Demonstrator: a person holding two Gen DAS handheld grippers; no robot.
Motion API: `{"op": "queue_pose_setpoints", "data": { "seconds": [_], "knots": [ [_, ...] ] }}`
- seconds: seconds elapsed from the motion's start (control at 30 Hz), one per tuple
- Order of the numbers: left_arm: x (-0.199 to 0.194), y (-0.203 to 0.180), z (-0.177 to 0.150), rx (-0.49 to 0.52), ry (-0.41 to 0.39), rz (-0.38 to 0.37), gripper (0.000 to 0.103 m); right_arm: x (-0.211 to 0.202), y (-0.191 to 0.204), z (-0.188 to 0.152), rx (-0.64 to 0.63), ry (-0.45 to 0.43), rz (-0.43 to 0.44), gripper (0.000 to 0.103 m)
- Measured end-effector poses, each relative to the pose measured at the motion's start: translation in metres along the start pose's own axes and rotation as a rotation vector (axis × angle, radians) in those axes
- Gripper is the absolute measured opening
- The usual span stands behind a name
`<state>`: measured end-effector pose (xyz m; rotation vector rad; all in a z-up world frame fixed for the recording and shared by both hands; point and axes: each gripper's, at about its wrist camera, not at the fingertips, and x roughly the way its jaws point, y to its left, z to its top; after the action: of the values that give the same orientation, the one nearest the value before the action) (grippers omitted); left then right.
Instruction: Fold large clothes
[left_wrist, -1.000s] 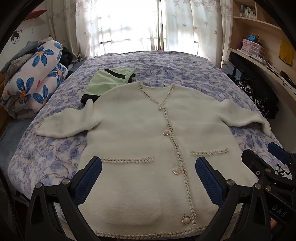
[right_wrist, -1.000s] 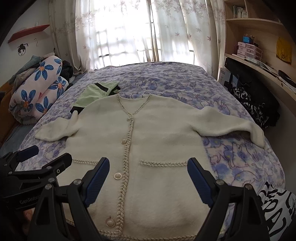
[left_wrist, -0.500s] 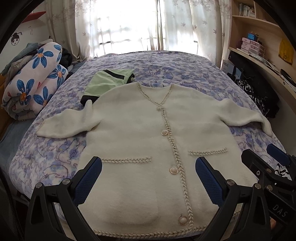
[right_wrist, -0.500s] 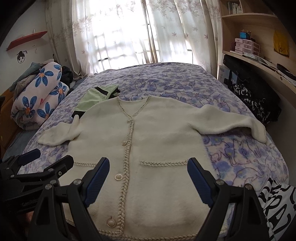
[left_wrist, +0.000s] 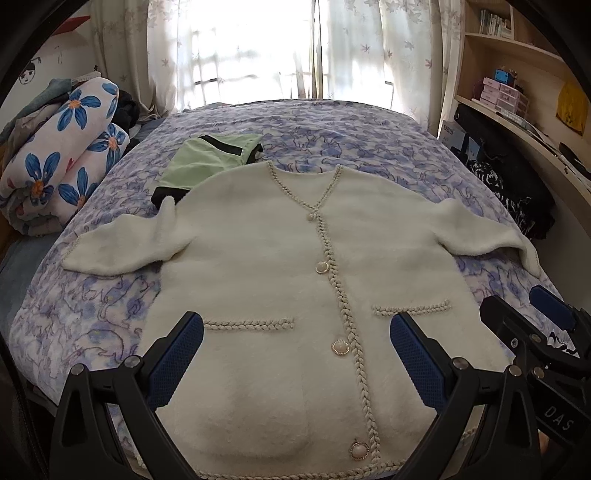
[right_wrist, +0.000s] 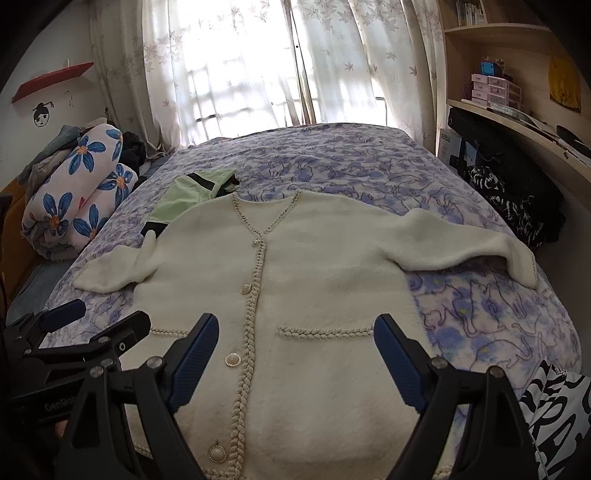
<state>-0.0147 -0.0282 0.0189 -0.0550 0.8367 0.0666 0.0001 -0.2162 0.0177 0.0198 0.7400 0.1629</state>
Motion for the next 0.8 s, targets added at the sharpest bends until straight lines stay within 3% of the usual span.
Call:
{"op": "queue_pose_setpoints", "data": {
  "seconds": [0.3,0.47,0.8],
  "knots": [
    [0.003,0.002,0.006,-0.007,-0.01,-0.025,0.1,-0.007,0.008,0.011,-0.074,-0.051,-0.078,0.087],
    [0.003,0.001,0.008,-0.008,-0.01,-0.039,0.1,-0.01,0.003,0.013,-0.056,-0.059,-0.01,0.087],
    [0.001,-0.002,0.012,-0.007,-0.008,-0.052,0.1,-0.013,-0.001,0.014,-0.037,-0.083,-0.021,0.087]
  ]
}}
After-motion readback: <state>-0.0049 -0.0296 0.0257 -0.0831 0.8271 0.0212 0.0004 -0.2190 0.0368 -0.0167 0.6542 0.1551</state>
